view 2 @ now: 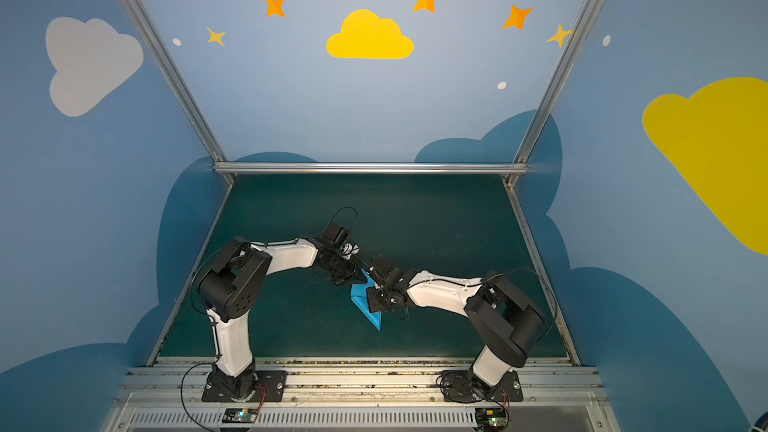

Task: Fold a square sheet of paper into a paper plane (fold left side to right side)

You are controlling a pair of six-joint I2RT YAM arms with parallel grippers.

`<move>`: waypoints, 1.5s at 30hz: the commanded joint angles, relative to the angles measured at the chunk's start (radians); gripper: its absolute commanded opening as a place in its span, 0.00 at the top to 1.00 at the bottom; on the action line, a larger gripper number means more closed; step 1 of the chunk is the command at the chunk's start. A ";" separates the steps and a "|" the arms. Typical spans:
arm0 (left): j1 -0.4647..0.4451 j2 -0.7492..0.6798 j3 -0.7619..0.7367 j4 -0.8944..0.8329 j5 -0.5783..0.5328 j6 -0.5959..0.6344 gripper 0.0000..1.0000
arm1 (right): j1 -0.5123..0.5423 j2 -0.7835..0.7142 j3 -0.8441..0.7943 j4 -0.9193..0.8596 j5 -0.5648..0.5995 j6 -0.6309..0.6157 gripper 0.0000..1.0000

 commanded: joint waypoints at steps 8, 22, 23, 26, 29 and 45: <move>-0.009 0.032 -0.032 -0.028 -0.066 0.016 0.96 | -0.008 0.025 -0.029 0.021 -0.001 0.001 1.00; -0.009 0.032 -0.036 -0.025 -0.063 0.016 0.96 | -0.027 0.020 -0.037 0.015 -0.001 0.002 1.00; -0.009 0.032 -0.035 -0.026 -0.063 0.016 0.96 | -0.028 0.019 -0.038 0.016 -0.001 0.003 1.00; -0.010 0.033 -0.037 -0.024 -0.062 0.017 0.96 | -0.031 0.017 -0.045 0.018 -0.002 0.004 1.00; -0.010 0.033 -0.036 -0.025 -0.062 0.017 0.96 | -0.032 0.023 -0.045 0.020 -0.004 0.006 1.00; -0.009 0.031 -0.038 -0.025 -0.062 0.018 0.96 | -0.046 0.014 -0.081 0.027 0.004 0.032 1.00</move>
